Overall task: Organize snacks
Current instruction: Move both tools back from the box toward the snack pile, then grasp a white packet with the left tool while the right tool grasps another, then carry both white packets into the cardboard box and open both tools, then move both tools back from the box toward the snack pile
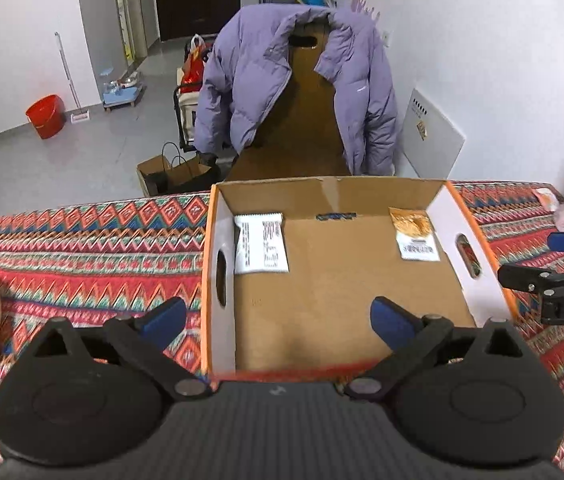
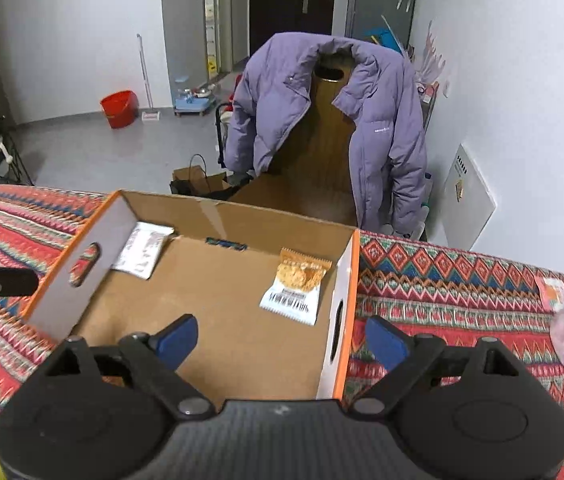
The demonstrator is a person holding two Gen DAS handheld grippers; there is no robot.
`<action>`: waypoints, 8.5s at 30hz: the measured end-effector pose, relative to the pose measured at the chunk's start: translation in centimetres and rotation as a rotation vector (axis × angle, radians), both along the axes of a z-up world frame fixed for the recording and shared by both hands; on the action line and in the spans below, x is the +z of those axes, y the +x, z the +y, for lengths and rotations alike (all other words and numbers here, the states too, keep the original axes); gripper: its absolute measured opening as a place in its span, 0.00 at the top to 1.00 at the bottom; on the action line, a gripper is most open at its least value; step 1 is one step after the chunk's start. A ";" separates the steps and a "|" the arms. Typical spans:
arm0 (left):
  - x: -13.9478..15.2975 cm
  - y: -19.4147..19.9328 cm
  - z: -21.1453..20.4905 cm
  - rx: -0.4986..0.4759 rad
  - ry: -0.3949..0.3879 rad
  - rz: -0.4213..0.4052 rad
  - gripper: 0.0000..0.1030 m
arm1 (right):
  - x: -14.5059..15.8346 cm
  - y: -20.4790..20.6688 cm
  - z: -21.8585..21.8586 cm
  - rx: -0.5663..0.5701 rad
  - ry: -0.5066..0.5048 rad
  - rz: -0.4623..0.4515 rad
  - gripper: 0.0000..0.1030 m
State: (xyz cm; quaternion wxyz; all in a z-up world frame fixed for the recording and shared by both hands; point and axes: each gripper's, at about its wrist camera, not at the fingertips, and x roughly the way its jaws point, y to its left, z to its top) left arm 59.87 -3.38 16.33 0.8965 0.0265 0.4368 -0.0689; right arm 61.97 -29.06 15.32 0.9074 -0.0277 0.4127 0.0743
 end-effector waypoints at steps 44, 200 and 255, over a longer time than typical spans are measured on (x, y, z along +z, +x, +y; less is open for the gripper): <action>-11.3 -45.3 4.7 -0.040 -0.076 -0.387 0.00 | -12.0 -48.7 2.0 0.013 0.258 -0.532 0.00; -6.7 12.5 -3.6 0.009 -0.127 -0.111 0.90 | -7.7 13.4 3.5 0.048 0.127 0.080 0.50; -2.9 -39.9 4.3 -0.064 -0.054 -0.542 0.00 | 0.9 -38.9 2.4 0.167 -0.010 -0.556 0.00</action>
